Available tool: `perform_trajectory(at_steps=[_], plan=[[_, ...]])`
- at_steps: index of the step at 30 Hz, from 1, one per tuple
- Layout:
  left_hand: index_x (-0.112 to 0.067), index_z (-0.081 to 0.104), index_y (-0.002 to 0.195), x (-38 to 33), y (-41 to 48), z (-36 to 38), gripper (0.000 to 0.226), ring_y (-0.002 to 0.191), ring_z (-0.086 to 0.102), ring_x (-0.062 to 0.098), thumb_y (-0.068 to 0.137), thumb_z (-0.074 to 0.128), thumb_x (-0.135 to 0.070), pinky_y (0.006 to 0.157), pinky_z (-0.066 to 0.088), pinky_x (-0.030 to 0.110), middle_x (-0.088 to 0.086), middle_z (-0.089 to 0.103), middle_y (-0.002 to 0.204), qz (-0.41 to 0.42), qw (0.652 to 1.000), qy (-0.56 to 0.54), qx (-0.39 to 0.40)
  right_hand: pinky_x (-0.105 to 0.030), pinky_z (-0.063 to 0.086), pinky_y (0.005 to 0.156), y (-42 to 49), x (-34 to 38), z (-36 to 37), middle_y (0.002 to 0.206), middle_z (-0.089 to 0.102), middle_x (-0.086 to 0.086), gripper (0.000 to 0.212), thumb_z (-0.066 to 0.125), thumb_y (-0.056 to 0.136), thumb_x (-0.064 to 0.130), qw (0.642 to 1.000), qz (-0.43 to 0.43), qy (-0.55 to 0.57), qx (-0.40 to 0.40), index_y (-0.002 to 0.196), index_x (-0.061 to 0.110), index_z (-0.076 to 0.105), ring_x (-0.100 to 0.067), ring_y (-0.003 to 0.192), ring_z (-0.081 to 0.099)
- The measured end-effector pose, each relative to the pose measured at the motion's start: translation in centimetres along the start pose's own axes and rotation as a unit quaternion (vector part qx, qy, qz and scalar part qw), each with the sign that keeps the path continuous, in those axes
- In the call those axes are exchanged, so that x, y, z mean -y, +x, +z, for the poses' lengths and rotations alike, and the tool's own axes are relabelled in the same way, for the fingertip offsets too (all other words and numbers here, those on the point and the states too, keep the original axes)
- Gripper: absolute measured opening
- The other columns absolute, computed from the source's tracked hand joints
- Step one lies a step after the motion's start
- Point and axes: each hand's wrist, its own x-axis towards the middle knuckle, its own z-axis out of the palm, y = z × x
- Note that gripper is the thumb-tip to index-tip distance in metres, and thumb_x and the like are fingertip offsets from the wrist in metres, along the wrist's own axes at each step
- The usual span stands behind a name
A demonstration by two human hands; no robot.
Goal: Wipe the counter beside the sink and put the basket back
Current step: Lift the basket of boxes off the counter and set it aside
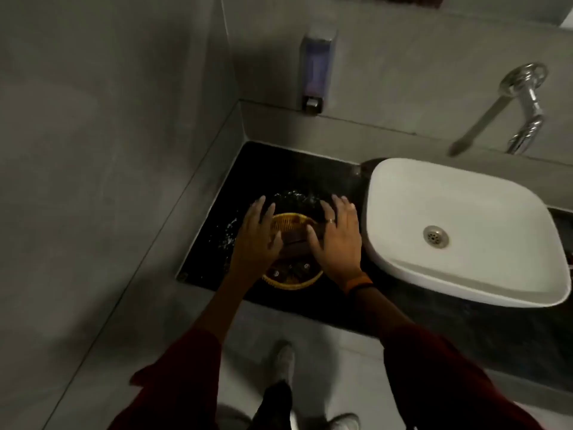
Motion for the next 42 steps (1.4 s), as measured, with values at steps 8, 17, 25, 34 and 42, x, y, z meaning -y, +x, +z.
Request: perform_trajectory(at_steps=[8,17,25,34,42], plan=[[-0.021,0.031,0.151,3.7,-0.9,3.0,0.045,0.118,0.063,0.031,0.107,0.036,-0.021,0.095,0.057,0.044,0.016,0.058,0.133,-0.196,0.973,-0.079,0.093,-0.051,0.051,0.105,-4.6,0.8,5.3,0.162,0.025,-0.008,0.047,0.038,0.104,0.021,0.949,0.235,0.184,0.1,0.15,0.019,0.034,-0.029,0.136,0.047],[-0.019,0.053,0.139,2.2,0.2,1.9,0.039,0.105,0.07,0.029,0.101,0.049,-0.011,0.093,0.058,0.04,0.014,0.07,0.115,-0.253,0.961,-0.111,0.015,-0.042,0.055,0.095,-3.1,0.9,3.5,0.124,0.065,-0.019,0.035,0.048,0.095,-0.006,0.948,0.234,0.213,0.041,0.128,0.002,0.058,-0.032,0.107,0.066],[-0.013,0.069,0.116,-7.1,4.7,-1.3,0.028,0.086,0.07,0.019,0.09,0.063,-0.018,0.067,0.049,0.018,0.007,0.075,0.096,-0.198,0.974,-0.103,-0.042,-0.021,0.045,0.101,-1.8,-5.4,-5.9,0.125,0.069,-0.012,0.033,0.049,0.099,0.002,0.944,0.203,0.244,-0.086,0.13,0.008,0.06,-0.013,0.107,0.061],[-0.012,0.071,0.114,-28.0,5.8,6.8,0.025,0.093,0.071,0.021,0.091,0.062,-0.02,0.077,0.056,0.029,0.005,0.076,0.104,-0.099,0.982,-0.164,-0.002,-0.008,0.042,0.101,-8.9,-24.4,-18.6,0.126,0.069,-0.003,0.032,0.051,0.102,0.006,0.93,0.23,0.219,-0.184,0.131,0.01,0.062,0.005,0.111,0.055],[-0.013,0.068,0.121,-47.7,2.3,18.6,0.036,0.094,0.071,0.017,0.085,0.068,-0.015,0.069,0.044,0.004,0.003,0.075,0.109,-0.061,0.967,-0.246,0.037,-0.002,0.038,0.096,-18.5,-43.7,-28.1,0.126,0.065,0.001,0.036,0.054,0.099,0.002,0.922,0.295,0.177,-0.177,0.133,0.009,0.062,-0.003,0.111,0.058]])
